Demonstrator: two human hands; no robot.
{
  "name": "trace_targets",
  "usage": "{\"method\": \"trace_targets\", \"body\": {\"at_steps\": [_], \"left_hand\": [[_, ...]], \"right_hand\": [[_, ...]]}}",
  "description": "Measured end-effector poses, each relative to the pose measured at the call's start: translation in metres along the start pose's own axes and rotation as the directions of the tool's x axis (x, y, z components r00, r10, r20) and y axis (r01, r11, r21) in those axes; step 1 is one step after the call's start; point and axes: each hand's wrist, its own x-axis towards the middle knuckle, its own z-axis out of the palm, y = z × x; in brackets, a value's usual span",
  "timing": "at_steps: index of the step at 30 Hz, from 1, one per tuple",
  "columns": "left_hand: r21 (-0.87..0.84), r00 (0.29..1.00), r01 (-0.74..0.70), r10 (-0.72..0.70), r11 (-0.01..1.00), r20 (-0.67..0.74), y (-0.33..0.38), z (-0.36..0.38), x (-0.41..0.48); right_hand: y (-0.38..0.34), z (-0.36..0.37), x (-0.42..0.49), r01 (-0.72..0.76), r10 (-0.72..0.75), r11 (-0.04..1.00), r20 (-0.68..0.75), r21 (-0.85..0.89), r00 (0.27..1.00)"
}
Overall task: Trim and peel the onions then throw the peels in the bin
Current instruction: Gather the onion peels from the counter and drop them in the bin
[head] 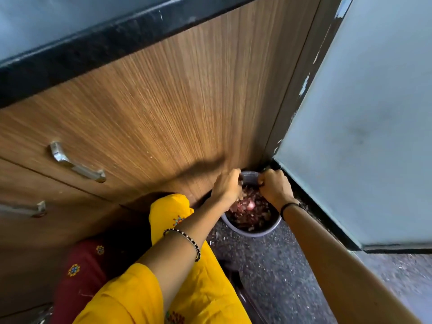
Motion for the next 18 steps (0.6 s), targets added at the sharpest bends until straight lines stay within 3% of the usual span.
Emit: {"method": "trace_targets", "body": {"at_steps": [8,18], "left_hand": [[0.014,0.999,0.032,-0.032,0.999,0.016,0.019,-0.021,-0.008],[0.029,0.948,-0.152,0.154,0.988,-0.277,0.057,-0.131,-0.074]], "right_hand": [[-0.030,-0.017,-0.008,0.143,-0.144,0.988,-0.012,-0.048,0.989],[-0.094,-0.100,-0.074,0.325,-0.287,0.942,-0.294,0.088,0.912]]}}
